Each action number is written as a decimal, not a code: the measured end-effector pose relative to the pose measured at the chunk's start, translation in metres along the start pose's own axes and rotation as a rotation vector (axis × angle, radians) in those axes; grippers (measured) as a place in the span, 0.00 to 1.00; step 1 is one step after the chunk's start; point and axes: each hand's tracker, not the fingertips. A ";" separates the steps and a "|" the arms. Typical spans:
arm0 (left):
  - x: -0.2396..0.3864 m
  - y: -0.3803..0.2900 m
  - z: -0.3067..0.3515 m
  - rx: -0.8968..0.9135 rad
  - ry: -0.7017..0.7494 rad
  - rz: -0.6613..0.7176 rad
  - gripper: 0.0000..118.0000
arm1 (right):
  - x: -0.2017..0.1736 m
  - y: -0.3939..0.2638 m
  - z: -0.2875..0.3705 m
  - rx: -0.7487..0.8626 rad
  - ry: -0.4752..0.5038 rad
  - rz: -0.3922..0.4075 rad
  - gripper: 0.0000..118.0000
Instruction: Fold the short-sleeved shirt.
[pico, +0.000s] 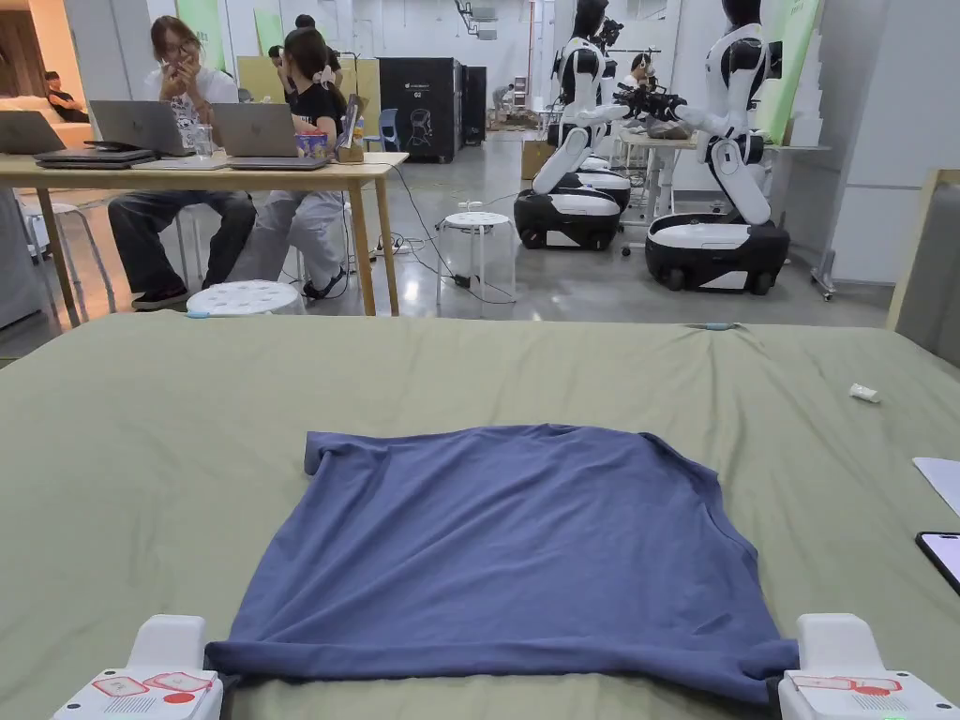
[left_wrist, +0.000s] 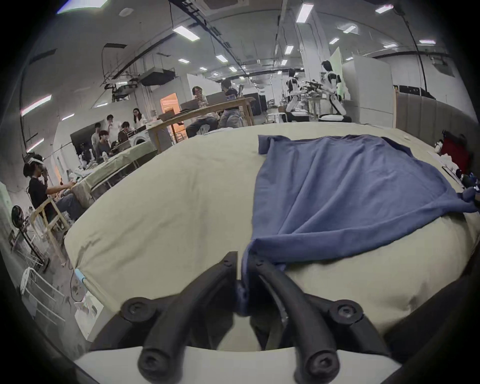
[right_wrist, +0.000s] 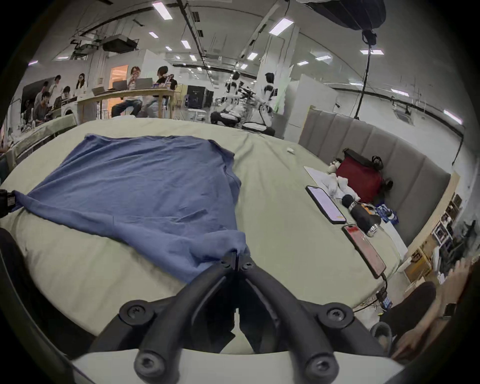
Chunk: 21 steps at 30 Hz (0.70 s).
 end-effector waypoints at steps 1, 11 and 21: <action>-0.001 0.000 0.000 0.001 -0.002 0.009 0.34 | 0.000 0.000 0.001 0.001 0.001 -0.002 0.14; -0.005 0.038 0.032 0.081 -0.050 0.064 0.38 | -0.006 0.030 0.018 0.136 0.047 0.017 0.68; 0.018 0.046 0.025 0.065 -0.064 0.045 0.00 | -0.022 0.041 0.002 0.101 0.088 0.003 0.00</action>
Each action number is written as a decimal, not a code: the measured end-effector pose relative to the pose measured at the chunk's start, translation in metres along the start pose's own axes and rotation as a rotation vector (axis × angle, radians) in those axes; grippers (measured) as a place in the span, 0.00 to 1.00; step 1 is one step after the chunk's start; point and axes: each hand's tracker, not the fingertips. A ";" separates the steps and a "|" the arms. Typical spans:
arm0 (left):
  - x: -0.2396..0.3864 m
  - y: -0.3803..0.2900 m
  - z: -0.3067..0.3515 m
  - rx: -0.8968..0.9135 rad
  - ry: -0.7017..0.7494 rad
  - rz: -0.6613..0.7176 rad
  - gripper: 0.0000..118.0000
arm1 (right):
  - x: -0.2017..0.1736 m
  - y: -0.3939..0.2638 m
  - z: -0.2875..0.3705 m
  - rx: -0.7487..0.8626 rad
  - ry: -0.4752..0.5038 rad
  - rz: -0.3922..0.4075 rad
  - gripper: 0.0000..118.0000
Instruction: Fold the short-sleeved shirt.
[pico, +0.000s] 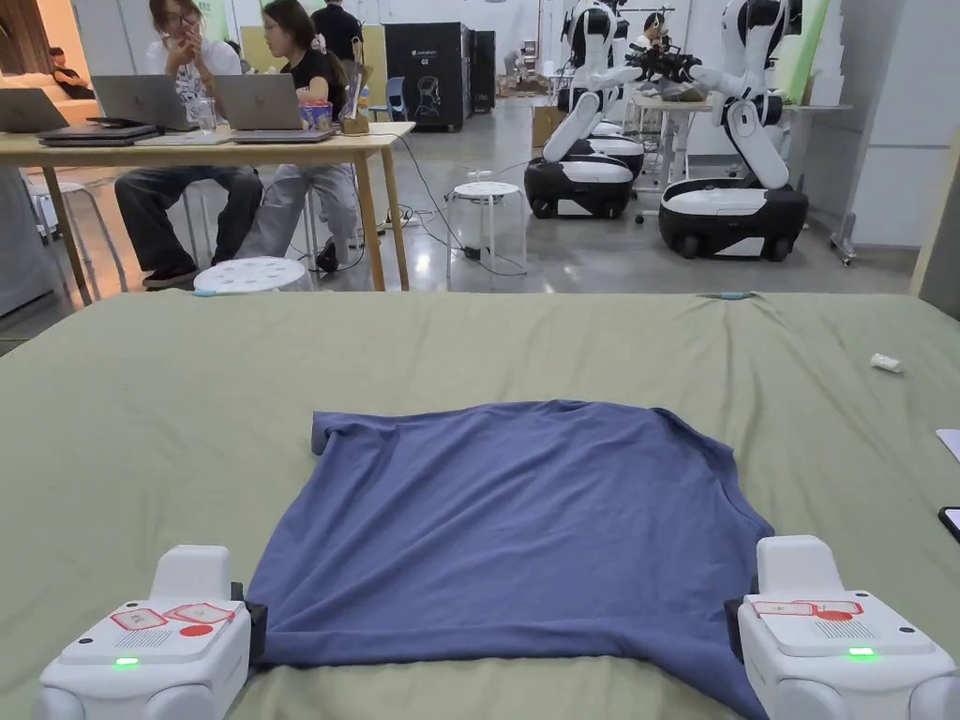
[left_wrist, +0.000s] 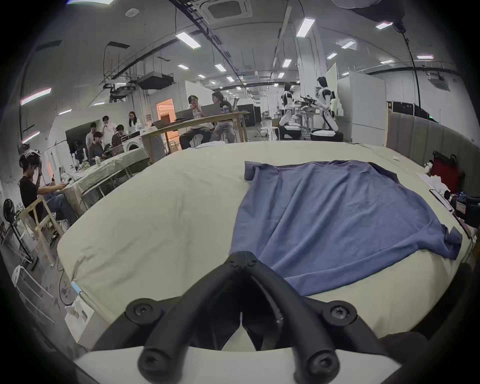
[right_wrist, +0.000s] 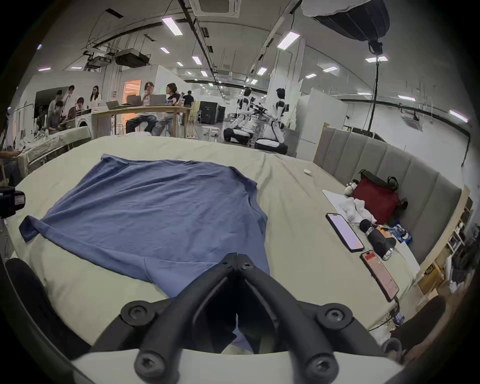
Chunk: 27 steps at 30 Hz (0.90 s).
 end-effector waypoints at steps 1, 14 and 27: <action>0.000 -0.001 -0.001 -0.002 -0.001 0.001 0.00 | 0.000 0.000 -0.001 -0.002 0.000 0.000 0.00; -0.013 -0.011 0.005 -0.030 -0.069 0.021 0.63 | -0.006 -0.002 -0.004 -0.004 0.004 0.003 0.00; -0.020 -0.032 -0.020 -0.174 -0.045 -0.053 0.77 | -0.010 -0.005 -0.002 -0.004 0.018 0.012 0.00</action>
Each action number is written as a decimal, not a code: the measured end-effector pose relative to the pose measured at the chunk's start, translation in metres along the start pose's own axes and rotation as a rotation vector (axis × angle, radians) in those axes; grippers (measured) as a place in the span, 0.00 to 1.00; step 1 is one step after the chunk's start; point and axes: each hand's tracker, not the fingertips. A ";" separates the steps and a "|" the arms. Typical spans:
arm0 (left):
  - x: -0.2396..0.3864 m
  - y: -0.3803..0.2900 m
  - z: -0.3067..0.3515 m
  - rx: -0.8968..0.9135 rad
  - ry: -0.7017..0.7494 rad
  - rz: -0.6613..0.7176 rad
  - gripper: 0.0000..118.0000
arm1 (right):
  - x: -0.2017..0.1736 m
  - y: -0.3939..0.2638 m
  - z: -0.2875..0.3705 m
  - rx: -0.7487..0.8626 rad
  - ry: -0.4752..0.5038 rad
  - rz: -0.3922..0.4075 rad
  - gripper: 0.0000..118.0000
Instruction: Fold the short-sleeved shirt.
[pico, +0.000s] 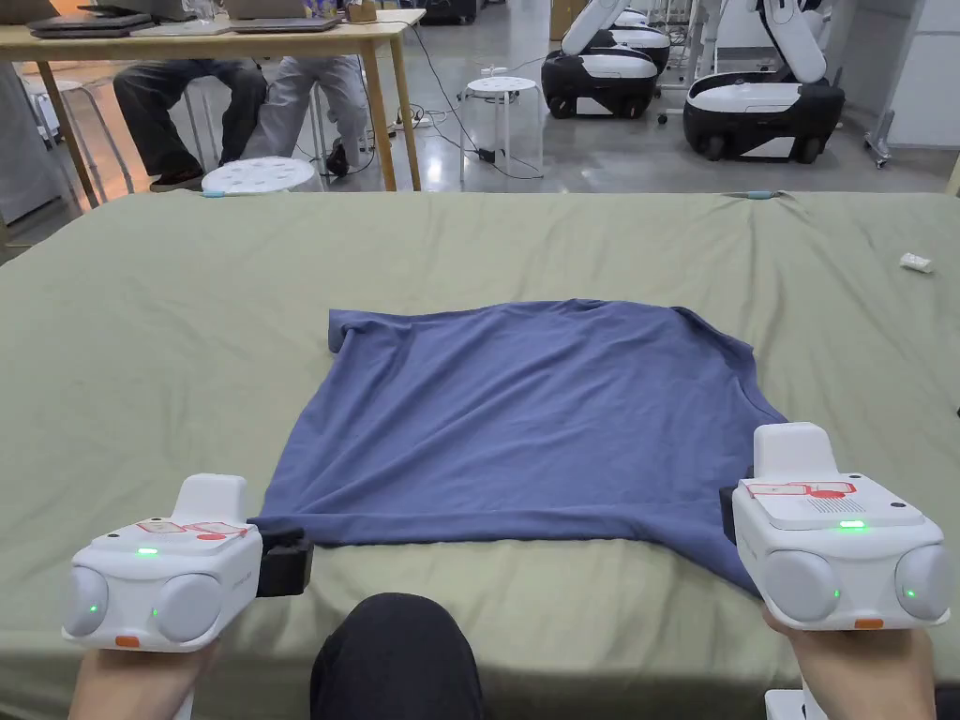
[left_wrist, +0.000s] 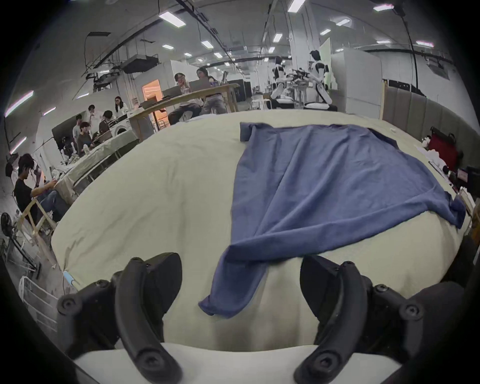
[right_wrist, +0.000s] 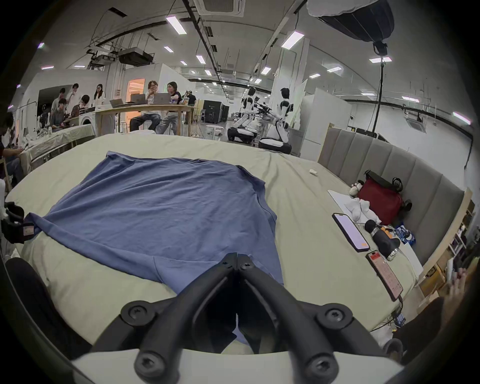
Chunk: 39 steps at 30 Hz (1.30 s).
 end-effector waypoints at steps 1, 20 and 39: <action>0.000 -0.002 -0.003 -0.012 -0.001 -0.003 0.64 | 0.000 0.000 -0.001 -0.001 -0.001 0.000 0.00; -0.004 0.008 0.007 0.047 -0.005 0.044 0.01 | 0.014 -0.017 -0.003 -0.082 -0.002 -0.012 0.03; 0.003 0.003 0.013 0.035 -0.009 0.053 0.01 | 0.025 -0.061 -0.028 -0.209 0.074 -0.059 0.05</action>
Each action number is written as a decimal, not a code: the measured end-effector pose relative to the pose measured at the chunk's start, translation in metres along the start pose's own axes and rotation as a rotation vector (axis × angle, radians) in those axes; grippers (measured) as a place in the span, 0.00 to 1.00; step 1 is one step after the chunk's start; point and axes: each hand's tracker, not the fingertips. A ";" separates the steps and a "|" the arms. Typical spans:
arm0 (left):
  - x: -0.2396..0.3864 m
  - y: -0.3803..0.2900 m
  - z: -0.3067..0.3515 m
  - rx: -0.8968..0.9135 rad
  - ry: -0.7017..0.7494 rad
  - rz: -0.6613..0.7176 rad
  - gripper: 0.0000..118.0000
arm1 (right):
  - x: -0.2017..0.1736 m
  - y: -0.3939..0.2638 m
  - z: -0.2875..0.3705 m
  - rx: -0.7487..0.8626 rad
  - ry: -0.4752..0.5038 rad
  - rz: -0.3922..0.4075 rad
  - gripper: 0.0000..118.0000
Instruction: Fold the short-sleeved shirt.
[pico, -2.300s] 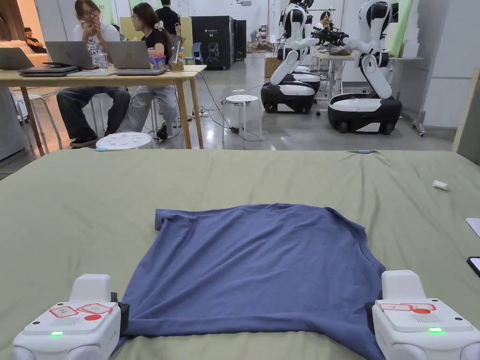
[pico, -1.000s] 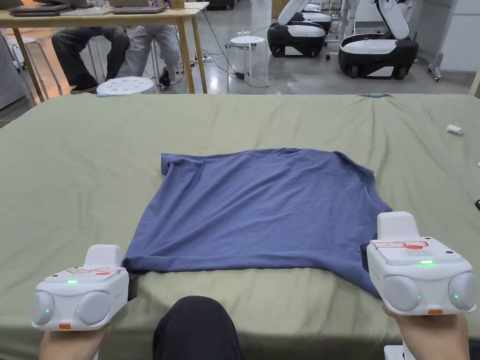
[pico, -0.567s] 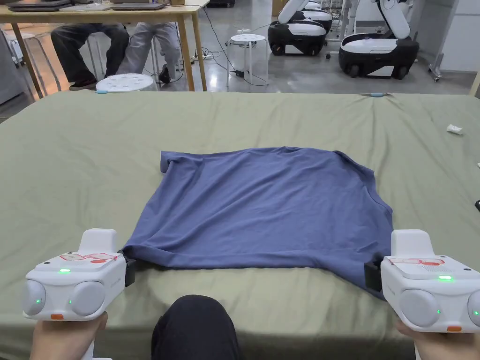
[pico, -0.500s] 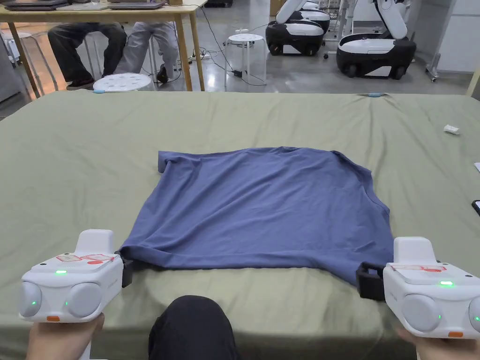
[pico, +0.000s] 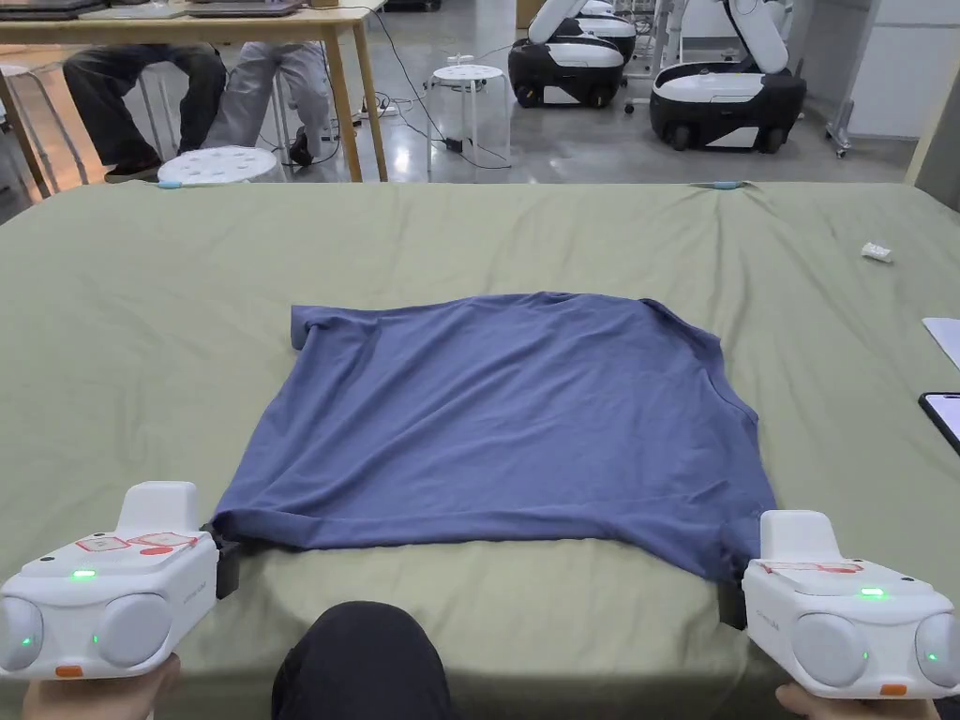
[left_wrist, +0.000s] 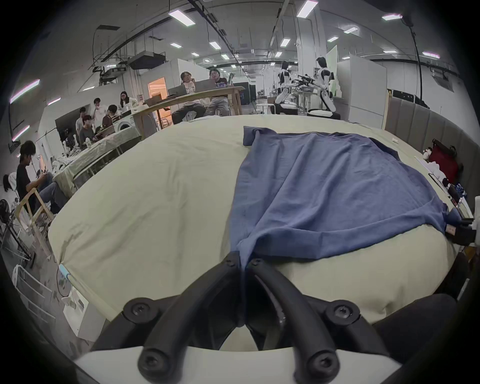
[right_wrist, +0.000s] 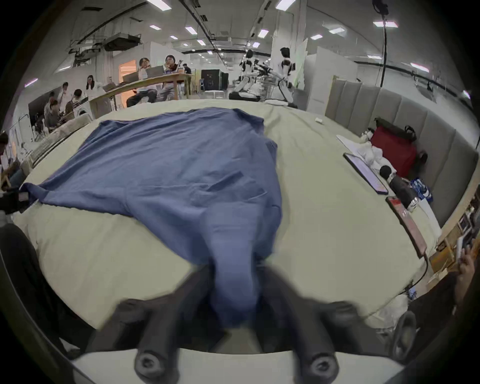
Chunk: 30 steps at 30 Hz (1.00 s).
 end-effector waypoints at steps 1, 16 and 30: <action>0.000 0.000 0.000 0.000 0.000 0.001 0.01 | -0.001 0.000 0.003 0.016 0.005 -0.008 0.05; -0.001 0.083 -0.019 0.114 0.031 -0.030 0.01 | 0.008 0.095 -0.001 0.220 -0.041 0.061 0.05; 0.040 0.168 -0.176 -0.057 0.096 -0.106 0.01 | 0.022 0.198 -0.152 0.034 -0.097 -0.006 0.05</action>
